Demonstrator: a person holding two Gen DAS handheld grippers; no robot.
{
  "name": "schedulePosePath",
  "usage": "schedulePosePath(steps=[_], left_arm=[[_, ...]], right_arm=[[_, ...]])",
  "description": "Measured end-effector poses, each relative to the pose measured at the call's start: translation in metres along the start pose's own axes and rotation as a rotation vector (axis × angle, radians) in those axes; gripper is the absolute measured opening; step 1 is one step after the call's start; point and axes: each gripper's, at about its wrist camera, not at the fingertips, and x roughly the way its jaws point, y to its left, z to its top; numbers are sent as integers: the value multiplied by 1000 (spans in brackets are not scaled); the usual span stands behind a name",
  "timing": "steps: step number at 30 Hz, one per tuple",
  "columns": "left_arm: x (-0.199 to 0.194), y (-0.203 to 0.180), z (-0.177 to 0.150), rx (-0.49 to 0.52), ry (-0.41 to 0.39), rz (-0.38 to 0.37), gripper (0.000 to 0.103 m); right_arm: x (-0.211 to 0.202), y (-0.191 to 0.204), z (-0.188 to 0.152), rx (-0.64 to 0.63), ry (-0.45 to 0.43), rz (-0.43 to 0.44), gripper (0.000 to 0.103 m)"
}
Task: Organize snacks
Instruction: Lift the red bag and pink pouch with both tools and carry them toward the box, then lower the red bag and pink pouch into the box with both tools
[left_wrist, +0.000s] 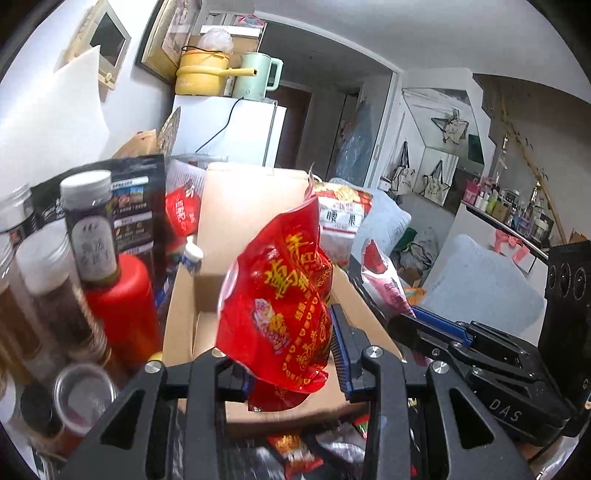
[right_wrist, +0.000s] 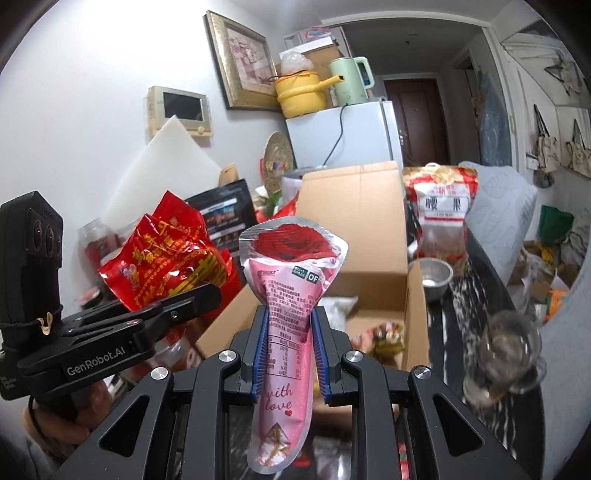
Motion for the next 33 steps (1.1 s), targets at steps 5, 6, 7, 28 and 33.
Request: schedulePosePath(steps=[5, 6, 7, 28, 33], left_arm=[[23, 7, 16, -3, -13, 8, 33], [29, 8, 19, -2, -11, 11, 33], [34, 10, 21, -2, -9, 13, 33], [138, 43, 2, 3, 226, 113, 33], [151, 44, -6, 13, 280, 128, 33]], right_arm=[[25, -9, 19, -8, -4, 10, 22], [30, -11, 22, -12, -4, 9, 22], [34, -12, 25, -16, -3, 9, 22], [136, -49, 19, 59, 189, 25, 23], [151, -54, 10, 69, 237, 10, 23]])
